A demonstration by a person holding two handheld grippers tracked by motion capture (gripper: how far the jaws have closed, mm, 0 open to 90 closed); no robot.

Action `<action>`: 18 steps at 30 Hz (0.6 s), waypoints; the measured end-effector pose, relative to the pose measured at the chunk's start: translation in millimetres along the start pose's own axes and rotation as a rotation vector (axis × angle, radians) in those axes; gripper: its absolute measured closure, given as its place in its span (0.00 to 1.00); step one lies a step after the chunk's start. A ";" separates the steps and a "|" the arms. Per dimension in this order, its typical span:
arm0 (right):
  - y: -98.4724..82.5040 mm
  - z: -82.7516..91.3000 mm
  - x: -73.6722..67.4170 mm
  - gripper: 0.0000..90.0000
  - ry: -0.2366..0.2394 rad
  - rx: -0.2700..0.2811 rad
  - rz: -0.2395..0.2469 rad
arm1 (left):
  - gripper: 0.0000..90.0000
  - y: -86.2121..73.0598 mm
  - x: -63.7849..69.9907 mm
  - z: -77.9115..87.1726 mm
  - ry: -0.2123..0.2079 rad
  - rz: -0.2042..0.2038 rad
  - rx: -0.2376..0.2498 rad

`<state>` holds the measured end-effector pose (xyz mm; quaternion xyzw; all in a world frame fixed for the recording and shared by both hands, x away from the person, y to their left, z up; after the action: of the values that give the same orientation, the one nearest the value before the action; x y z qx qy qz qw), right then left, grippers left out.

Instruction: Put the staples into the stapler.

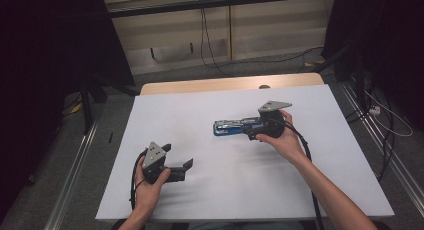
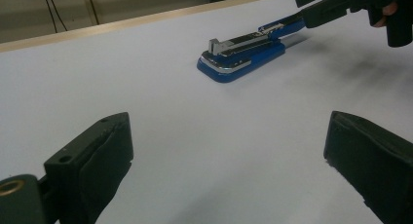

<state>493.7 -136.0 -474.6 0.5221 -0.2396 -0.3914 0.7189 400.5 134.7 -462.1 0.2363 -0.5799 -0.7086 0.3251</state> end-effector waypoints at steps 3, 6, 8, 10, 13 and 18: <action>-0.7 6.9 4.4 0.06 -0.020 0.017 0.000 | 0.05 -0.1 -1.7 -2.2 0.007 0.000 0.001; -1.7 13.3 8.4 0.06 -0.033 0.035 -0.001 | 0.05 -1.4 -1.1 -7.1 0.007 0.003 -0.004; -2.9 17.3 10.8 0.05 -0.040 0.044 -0.011 | 0.05 -2.2 0.1 -9.1 0.001 0.003 -0.008; -4.5 21.3 13.2 0.05 -0.051 0.053 -0.015 | 0.05 -2.1 0.9 -9.4 -0.002 0.003 -0.008; -7.0 27.2 16.3 0.05 -0.064 0.062 -0.015 | 0.04 -1.3 0.3 -8.4 0.006 0.003 -0.002; -17.6 36.2 18.2 0.05 -0.091 0.059 -0.022 | 0.04 1.4 1.0 -5.1 0.000 0.016 0.007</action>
<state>471.4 -173.8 -480.0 0.5271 -0.2779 -0.4154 0.6873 403.7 130.4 -461.7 0.2328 -0.5842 -0.7039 0.3301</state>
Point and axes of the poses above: each handheld gripper's, and its own axes: z roughly backward along the jaws, y roughly out of its top, x roughly to its right, the point moved 9 cm from there along -z, roughly forward along the jaws, and after that the axes turned 13 degrees about x, right-handed, at the moved point
